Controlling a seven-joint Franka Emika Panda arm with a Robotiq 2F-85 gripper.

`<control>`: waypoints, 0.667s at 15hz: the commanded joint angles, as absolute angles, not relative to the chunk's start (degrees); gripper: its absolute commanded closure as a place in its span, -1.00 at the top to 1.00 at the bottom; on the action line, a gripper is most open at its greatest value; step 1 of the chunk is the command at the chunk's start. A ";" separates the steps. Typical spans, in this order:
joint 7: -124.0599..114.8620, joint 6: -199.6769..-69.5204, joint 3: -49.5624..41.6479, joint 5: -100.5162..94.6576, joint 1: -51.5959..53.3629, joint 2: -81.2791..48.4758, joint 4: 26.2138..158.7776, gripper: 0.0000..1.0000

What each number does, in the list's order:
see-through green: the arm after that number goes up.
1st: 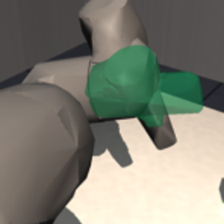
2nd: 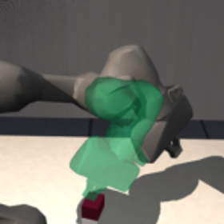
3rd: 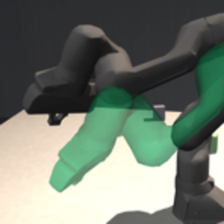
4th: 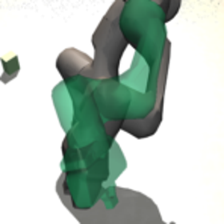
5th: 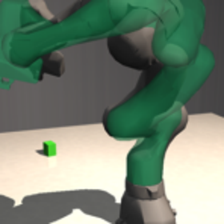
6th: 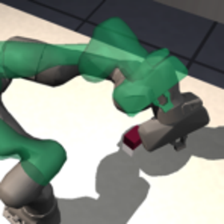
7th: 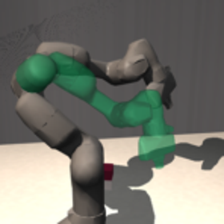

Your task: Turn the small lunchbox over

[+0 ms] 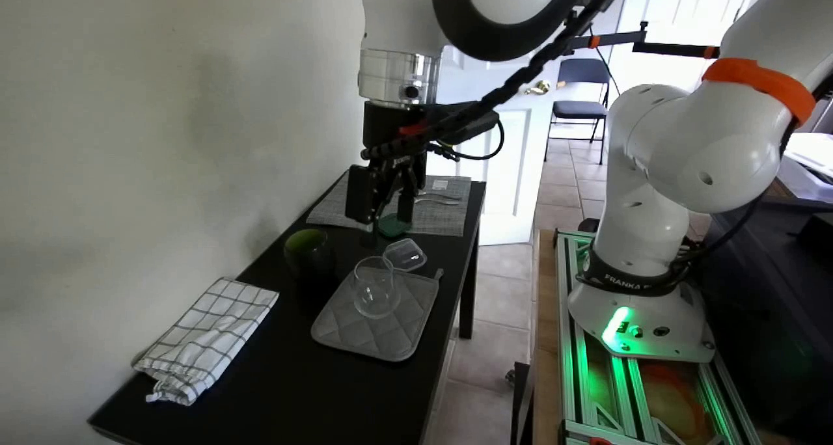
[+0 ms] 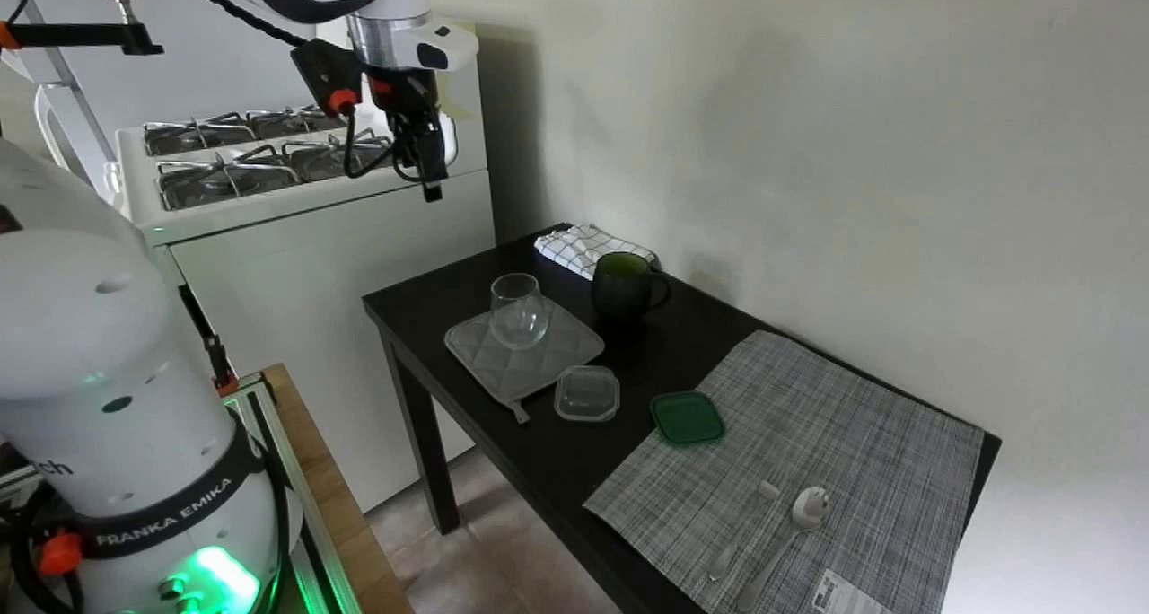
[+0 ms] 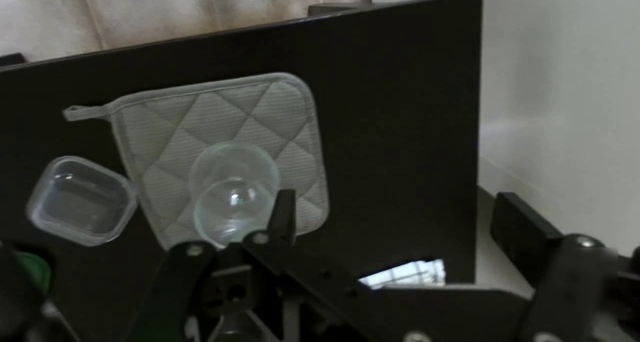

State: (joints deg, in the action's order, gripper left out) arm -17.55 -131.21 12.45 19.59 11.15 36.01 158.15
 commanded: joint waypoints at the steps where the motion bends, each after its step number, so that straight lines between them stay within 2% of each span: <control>1: -20.87 -134.22 10.99 11.50 1.49 33.03 158.09 1.00; 5: -18.28 -145.13 7.99 2.46 -6.84 27.47 158.10 1.00; 10: -16.03 -152.34 5.33 -3.56 -10.58 18.49 158.11 1.00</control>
State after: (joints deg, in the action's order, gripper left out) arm -17.04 -149.15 6.55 -0.19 -9.46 24.08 158.16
